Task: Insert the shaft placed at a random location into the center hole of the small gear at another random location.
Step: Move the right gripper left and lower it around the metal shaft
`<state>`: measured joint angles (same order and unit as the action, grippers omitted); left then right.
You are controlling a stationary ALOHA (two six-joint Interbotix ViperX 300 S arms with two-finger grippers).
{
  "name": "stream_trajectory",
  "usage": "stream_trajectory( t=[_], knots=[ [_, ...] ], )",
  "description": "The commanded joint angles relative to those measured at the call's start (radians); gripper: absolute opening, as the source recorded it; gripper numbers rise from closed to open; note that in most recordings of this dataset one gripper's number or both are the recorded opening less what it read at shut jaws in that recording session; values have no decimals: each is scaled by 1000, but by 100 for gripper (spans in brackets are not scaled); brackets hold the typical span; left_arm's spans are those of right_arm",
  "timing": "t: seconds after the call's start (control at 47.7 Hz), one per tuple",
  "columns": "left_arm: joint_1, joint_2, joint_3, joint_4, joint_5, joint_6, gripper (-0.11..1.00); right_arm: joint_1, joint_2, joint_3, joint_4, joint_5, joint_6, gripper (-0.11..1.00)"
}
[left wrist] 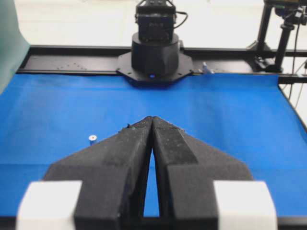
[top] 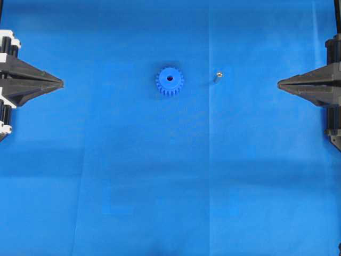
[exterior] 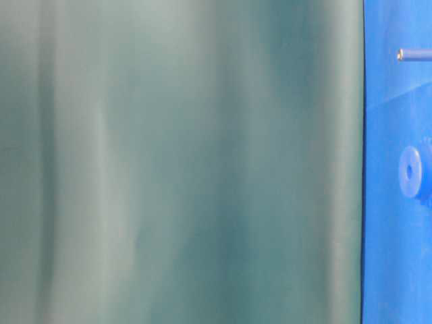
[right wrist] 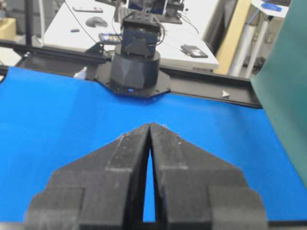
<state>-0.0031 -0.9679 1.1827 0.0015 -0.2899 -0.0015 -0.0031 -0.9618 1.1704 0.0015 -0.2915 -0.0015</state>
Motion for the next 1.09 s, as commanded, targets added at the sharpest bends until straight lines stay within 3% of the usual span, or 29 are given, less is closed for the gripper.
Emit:
stream_trajectory(
  t=[0.0,0.105,0.461,0.524,0.608,0.776,0.838,0.964,1.069],
  knots=[
    [0,2,-18,2,-8,-5,0,-6,6,-23,0,-5,-5,0],
    [0,2,-17,0,-8,-6,0,-23,18,-29,0,2,-3,-5],
    [-2,2,-15,0,-8,-5,0,-144,186,-9,9,-74,3,-3],
    [-2,2,-15,0,-8,-6,0,-149,233,-9,15,-83,5,3],
    [-2,2,-15,0,-8,-6,0,-156,299,-11,29,-97,6,18],
    [0,2,-14,0,-8,-6,0,-170,465,-6,86,-198,6,68],
    [0,2,-12,0,-8,-6,0,-175,529,-5,98,-249,6,82],
    [0,0,-9,0,-8,-6,0,-176,672,-11,129,-348,6,71],
    [0,0,-9,0,-8,-5,0,-178,767,-17,158,-400,6,71]
  ],
)
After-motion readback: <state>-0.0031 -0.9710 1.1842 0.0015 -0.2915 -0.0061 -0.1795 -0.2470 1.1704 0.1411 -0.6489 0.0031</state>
